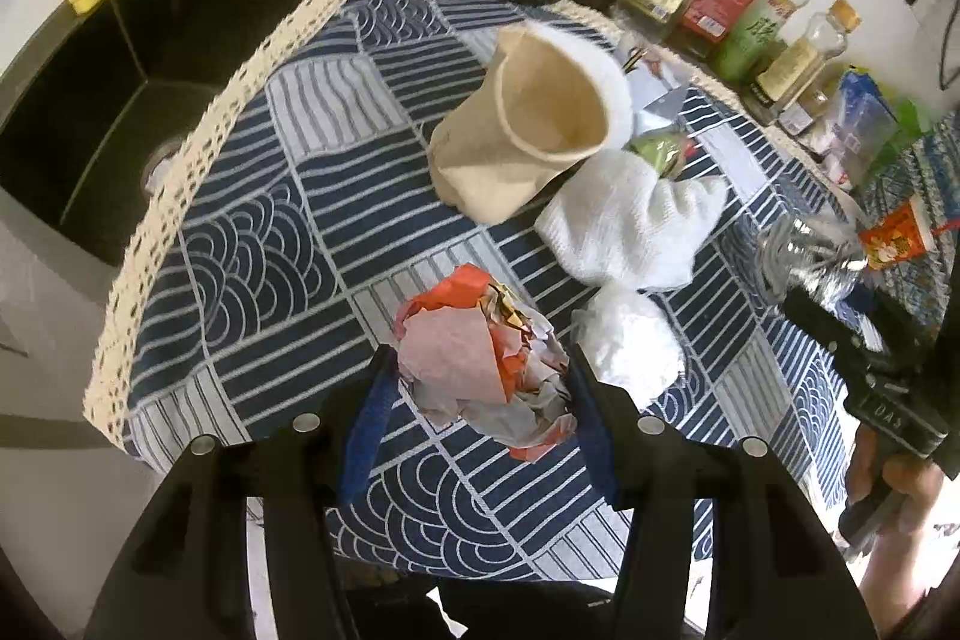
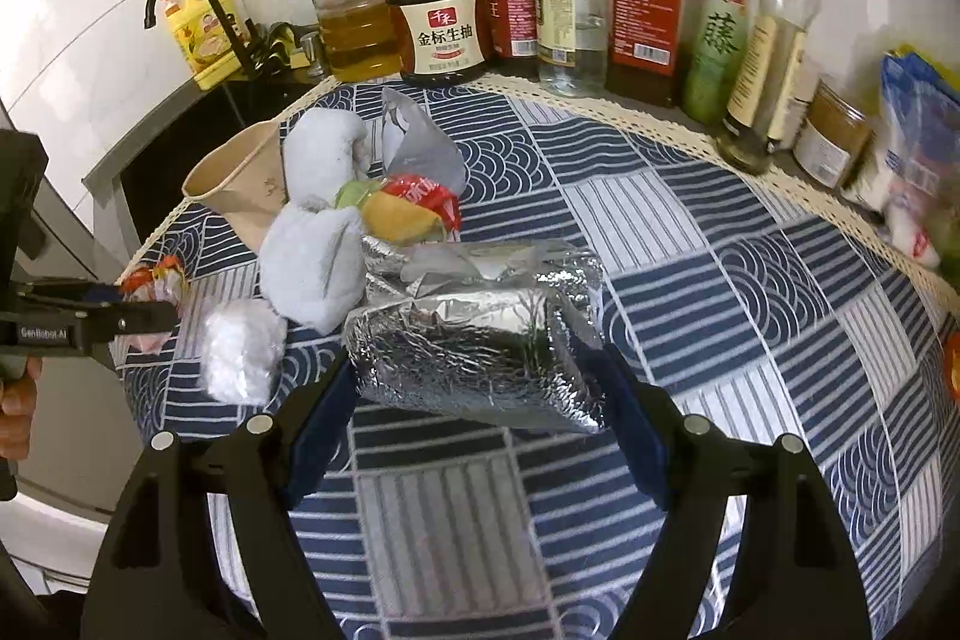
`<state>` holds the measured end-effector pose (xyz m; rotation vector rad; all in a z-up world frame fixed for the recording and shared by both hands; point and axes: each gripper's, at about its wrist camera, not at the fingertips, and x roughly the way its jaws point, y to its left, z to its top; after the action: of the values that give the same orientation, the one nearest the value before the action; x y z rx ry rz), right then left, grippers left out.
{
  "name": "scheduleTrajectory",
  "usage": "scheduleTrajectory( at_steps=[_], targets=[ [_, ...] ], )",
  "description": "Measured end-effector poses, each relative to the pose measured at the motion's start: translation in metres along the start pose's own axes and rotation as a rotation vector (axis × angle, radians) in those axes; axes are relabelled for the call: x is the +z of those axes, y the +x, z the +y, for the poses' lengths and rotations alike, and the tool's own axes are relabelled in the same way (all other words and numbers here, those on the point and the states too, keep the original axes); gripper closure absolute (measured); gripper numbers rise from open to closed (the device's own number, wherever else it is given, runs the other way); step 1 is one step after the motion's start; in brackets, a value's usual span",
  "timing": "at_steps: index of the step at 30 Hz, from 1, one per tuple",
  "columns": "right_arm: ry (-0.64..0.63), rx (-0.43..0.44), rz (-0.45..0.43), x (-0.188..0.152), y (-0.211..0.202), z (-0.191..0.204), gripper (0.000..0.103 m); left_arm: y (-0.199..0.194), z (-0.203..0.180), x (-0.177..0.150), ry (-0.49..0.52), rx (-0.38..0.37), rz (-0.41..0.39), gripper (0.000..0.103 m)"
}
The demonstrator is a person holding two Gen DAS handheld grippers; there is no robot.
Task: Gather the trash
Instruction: 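Carry the red wrapper and foil package in both grippers down to the bin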
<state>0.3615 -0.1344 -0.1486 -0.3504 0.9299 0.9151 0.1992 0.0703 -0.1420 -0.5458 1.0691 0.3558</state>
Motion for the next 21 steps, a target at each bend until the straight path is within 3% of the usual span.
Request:
scheduleTrajectory(
  at_steps=[11, 21],
  targets=[
    [0.098, -0.088, -0.035, -0.023, -0.048, 0.037, 0.025, -0.024, -0.002, -0.017, 0.161, -0.094, -0.019, 0.049],
    [0.133, -0.164, -0.061, -0.038, -0.078, 0.094, 0.025, -0.05, 0.021, -0.037, 0.233, -0.193, -0.032, 0.049]
  ],
)
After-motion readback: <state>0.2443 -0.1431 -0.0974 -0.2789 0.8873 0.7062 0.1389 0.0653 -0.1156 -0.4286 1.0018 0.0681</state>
